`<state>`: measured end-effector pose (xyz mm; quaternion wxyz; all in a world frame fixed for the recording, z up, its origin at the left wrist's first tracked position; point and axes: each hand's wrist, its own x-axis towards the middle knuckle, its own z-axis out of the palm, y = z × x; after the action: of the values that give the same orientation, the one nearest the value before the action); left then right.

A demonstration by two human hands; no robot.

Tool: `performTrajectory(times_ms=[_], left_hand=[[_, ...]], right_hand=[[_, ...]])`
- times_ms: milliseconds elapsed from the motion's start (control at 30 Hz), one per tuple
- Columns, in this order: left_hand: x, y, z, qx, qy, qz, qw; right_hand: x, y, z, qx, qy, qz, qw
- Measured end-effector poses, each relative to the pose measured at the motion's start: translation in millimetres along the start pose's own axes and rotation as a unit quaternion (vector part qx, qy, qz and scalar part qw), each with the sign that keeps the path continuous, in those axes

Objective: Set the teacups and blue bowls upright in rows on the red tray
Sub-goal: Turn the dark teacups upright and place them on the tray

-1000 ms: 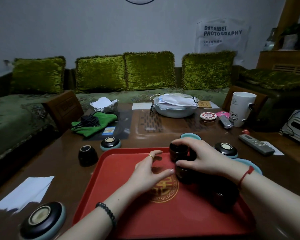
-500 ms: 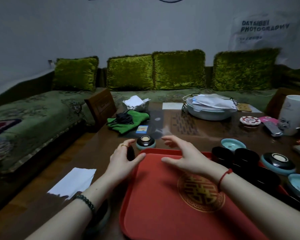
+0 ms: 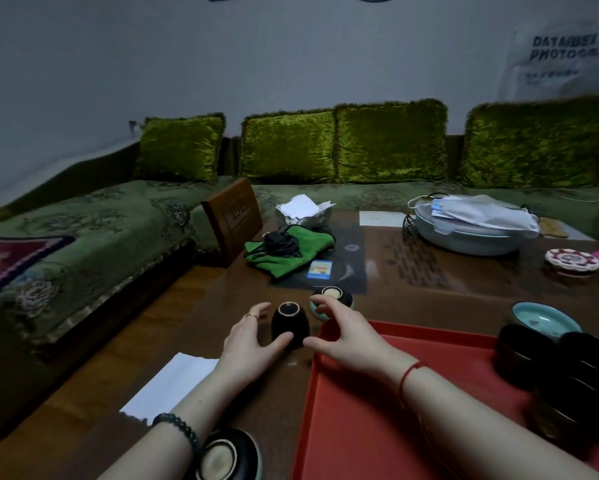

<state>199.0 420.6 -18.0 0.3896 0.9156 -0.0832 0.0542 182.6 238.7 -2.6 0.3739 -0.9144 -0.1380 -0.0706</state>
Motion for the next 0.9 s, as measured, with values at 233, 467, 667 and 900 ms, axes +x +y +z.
performTrajectory(times_ms=[233,467,667,900], left_hand=[[6,-7,1,0.034,-0.027,0.048,0.998],[9,-9,2,0.009,-0.022,0.054,0.998],[6,-2,0,-0.066,0.002,0.071,0.995],[-13,25,5,-0.205,-0.019,0.078,0.976]], right_hand=[[17,3,12,-0.007,0.000,0.005,1.000],[25,0,17,-0.022,-0.005,0.011,1.000],[17,-11,6,0.031,0.033,-0.007,0.999],[-17,-23,-19,0.067,0.082,-0.019,0.994]])
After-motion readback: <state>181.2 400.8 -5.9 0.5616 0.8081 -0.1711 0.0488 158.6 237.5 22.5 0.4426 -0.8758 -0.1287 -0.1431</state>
